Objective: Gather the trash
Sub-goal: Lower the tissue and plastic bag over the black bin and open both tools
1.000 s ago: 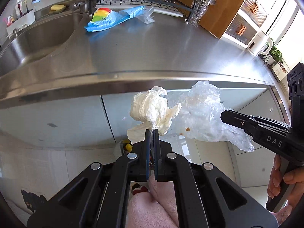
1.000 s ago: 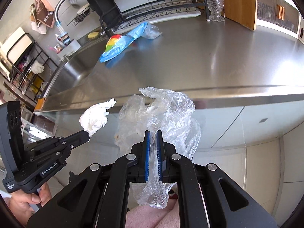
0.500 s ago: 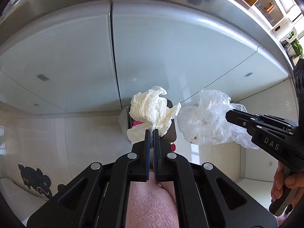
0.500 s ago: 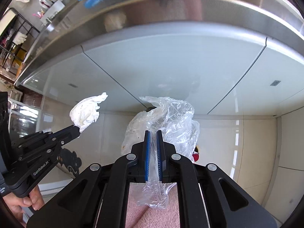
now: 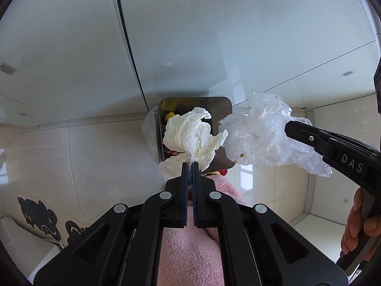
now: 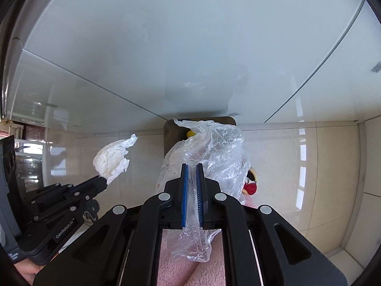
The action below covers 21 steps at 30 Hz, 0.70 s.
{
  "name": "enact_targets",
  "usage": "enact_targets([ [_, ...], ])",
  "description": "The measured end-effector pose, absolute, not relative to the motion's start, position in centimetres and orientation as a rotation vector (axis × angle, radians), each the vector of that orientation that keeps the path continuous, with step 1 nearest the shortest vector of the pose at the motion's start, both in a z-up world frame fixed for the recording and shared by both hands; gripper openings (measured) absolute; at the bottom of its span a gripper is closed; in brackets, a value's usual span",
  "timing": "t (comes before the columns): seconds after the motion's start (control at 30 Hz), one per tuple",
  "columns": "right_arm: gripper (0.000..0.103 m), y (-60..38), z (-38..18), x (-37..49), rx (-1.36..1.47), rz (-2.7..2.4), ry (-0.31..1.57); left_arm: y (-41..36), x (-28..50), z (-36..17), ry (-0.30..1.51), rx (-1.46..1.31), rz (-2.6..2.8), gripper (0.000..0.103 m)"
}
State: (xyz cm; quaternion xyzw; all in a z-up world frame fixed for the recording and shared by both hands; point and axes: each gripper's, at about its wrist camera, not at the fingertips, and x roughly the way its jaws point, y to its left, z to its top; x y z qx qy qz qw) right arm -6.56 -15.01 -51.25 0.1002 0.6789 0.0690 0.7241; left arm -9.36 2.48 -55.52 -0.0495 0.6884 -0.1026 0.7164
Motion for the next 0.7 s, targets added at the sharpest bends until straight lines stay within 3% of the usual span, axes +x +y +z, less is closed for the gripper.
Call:
enact_targets([
  [0.47, 0.012, -14.9, -57.3, -4.5, 0.321, 0.144, 1.585, 0.7, -7.0, -60.9, 1.586, -0.165, -0.268, 0.005],
  [0.53, 0.012, -14.7, -57.3, -4.3, 0.336, 0.148, 1.592, 0.5, -6.8, -60.8, 1.588, -0.157, -0.269, 0.019],
  [0.57, 0.013, -14.7, -57.3, -4.1, 0.338, 0.146, 1.591, 0.5, -6.8, -60.8, 1.588, -0.156, -0.267, 0.031],
  [0.6, 0.016, -14.6, -57.4, -4.1, 0.341, 0.141, 1.595, 0.5, -6.6, -60.9, 1.586, -0.152, -0.262, 0.040],
  [0.63, 0.041, -14.7, -57.4, -4.0, 0.350, 0.136, 1.600, 0.6, -6.6, -60.8, 1.584, -0.150, -0.256, 0.043],
  [0.7, 0.072, -14.9, -57.2, -4.0, 0.359, 0.111, 1.571, 0.8, -6.5, -60.6, 1.586, -0.151, -0.242, 0.059],
])
